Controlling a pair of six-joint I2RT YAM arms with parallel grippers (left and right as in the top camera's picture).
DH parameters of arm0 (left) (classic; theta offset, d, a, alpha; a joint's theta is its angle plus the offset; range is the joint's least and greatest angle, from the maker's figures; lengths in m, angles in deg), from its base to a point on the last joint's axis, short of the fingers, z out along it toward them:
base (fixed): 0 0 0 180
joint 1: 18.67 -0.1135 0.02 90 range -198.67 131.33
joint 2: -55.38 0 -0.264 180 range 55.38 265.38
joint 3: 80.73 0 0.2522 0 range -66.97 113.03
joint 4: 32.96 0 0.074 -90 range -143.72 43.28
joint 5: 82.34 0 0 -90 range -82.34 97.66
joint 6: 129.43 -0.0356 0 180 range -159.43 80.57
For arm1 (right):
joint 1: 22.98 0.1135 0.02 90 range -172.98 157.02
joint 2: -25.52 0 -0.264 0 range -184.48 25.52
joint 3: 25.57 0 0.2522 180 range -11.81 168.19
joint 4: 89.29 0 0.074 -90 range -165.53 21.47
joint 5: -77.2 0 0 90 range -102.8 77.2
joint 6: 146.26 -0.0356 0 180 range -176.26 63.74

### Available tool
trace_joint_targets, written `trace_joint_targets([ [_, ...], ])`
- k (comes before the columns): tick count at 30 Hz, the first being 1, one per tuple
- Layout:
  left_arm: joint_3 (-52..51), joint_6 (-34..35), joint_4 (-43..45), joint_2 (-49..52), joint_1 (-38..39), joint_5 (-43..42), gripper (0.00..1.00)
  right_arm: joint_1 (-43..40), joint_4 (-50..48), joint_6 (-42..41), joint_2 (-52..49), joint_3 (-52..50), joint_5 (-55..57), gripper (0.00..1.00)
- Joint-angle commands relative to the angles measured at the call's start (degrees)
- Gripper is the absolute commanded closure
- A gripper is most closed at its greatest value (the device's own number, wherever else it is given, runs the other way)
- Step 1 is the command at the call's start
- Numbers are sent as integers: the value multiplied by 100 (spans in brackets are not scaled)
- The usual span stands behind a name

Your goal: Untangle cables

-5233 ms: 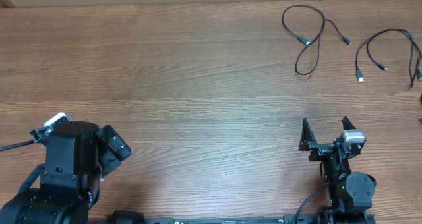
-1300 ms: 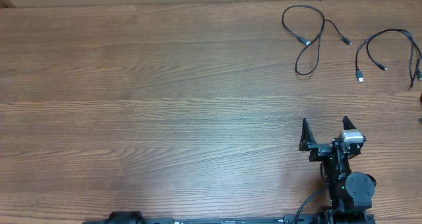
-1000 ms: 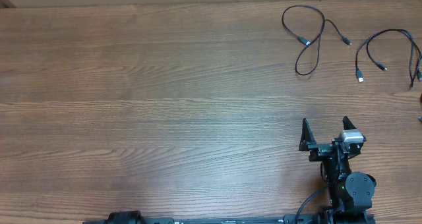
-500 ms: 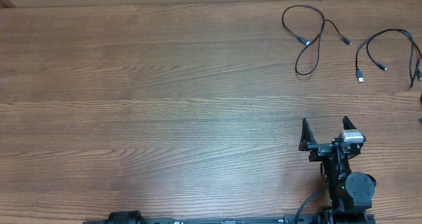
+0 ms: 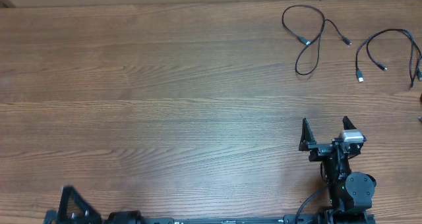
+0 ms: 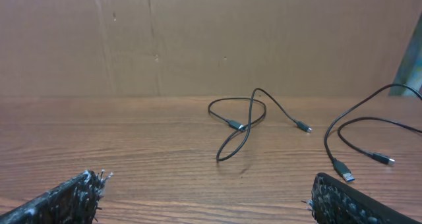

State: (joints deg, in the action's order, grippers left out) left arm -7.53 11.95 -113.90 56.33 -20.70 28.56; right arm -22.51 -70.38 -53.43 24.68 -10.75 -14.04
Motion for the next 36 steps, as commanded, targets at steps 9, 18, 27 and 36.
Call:
trace_joint_targets([
  [9, -1888, 420, 2063, -70, -31, 136, 1, 7, -35, 24, 68, -59, 31, 0],
  [18, -3593, 1438, 3482, -70, -31, 55, 0, 7, -35, 24, 68, -59, 31, 0],
  [27, -4736, 1574, 4680, -70, -31, 11, 0, 7, -35, 24, 68, -59, 31, 0],
  [36, -5580, 1547, 5591, -70, -31, 31, 0, 7, -35, 24, 68, -59, 31, 0],
])
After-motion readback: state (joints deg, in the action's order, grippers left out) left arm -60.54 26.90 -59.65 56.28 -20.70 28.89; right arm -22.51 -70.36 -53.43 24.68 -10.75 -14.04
